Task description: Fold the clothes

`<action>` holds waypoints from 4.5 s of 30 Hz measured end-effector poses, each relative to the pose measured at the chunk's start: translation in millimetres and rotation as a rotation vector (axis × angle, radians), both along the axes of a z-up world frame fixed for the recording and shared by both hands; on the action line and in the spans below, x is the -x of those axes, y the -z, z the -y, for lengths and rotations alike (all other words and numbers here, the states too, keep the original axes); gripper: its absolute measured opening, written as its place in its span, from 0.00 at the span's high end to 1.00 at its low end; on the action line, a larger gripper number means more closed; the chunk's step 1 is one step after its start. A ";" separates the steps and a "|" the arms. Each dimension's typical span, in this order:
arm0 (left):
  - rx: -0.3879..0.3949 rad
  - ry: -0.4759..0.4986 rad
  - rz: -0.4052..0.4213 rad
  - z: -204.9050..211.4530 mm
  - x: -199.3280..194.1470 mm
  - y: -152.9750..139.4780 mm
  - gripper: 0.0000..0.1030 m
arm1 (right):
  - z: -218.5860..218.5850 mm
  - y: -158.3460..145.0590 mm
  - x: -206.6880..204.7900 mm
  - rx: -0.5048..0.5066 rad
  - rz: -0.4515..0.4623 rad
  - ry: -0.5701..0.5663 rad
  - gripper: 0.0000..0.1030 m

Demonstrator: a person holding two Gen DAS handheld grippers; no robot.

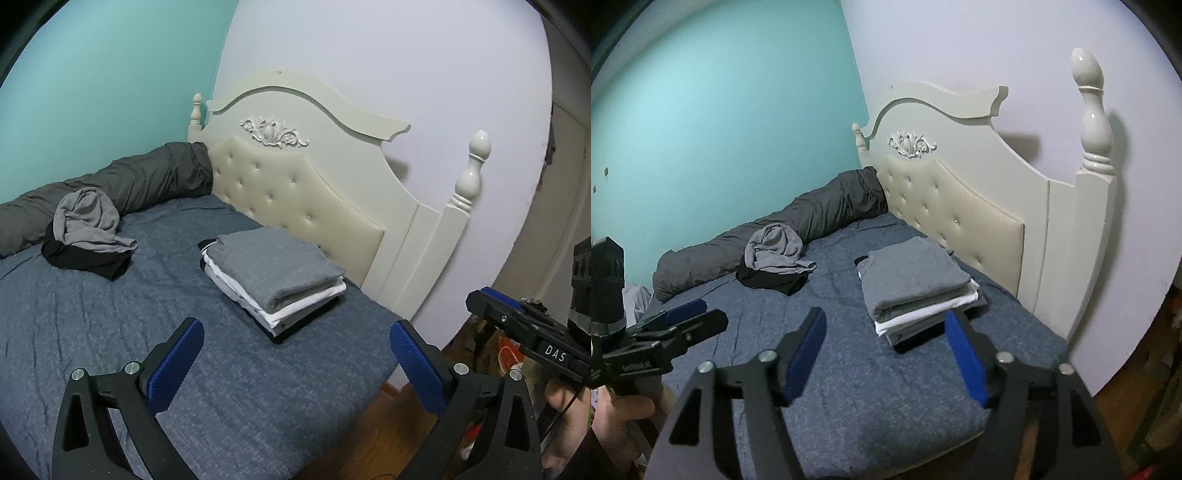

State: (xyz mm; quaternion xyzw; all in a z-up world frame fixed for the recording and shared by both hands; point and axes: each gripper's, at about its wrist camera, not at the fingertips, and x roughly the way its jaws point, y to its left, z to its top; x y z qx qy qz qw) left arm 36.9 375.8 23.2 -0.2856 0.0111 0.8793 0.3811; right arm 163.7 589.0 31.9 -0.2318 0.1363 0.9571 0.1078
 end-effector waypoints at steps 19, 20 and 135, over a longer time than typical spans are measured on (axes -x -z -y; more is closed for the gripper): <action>0.003 0.004 -0.020 31.9 -27.8 2.9 0.00 | 43.2 -8.7 -25.9 -0.042 -0.044 0.023 0.11; 0.004 0.006 -0.025 33.1 -29.8 2.1 0.00 | 43.8 -8.5 -27.7 -0.044 -0.046 0.029 0.11; 0.017 -0.016 -0.047 65.3 -44.5 9.7 0.00 | 55.2 43.1 -52.9 0.013 0.023 0.062 0.08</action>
